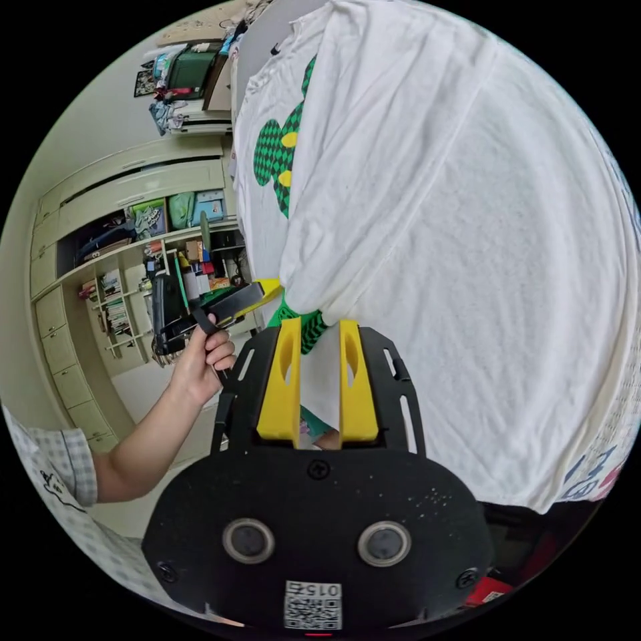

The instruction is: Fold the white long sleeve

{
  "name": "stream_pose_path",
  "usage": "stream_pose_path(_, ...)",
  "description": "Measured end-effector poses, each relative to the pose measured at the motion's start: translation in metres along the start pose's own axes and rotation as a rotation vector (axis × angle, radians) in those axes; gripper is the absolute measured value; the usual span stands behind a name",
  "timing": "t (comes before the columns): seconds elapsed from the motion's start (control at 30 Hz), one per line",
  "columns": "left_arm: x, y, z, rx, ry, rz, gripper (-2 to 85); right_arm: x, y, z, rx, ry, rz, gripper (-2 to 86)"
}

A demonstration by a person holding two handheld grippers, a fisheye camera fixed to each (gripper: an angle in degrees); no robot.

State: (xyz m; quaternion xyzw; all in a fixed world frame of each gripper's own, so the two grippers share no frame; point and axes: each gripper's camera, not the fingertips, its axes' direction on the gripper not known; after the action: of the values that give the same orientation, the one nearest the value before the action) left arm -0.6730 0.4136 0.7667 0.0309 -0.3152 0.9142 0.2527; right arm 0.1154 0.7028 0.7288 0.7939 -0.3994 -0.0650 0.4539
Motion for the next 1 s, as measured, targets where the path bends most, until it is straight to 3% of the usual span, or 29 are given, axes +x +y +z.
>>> stream_pose_path(0.23, -0.03, 0.007, 0.022, -0.008, 0.015, 0.114, 1.3, -0.008, 0.001, 0.049, 0.054, 0.128, 0.088, 0.6)
stream_pose_path(0.37, -0.057, 0.013, 0.014, -0.006, 0.067, 0.14, 0.4, -0.018, 0.015, 0.055, 0.091, 0.191, 0.09, -0.4)
stream_pose_path(0.67, -0.097, 0.028, 0.04, -0.043, -0.034, 0.265, 1.2, -0.029, 0.01, 0.115, 0.041, 0.379, 0.085, -0.5)
stream_pose_path(0.83, -0.143, 0.043, 0.035, -0.033, 0.057, 0.213, 3.1, -0.046, 0.008, 0.126, 0.019, 0.427, 0.124, -0.2)
stream_pose_path(1.0, -0.25, 0.072, -0.014, 0.17, 0.274, -0.021, 5.3, -0.109, -0.001, 0.141, 0.085, 0.634, -0.029, -0.2)
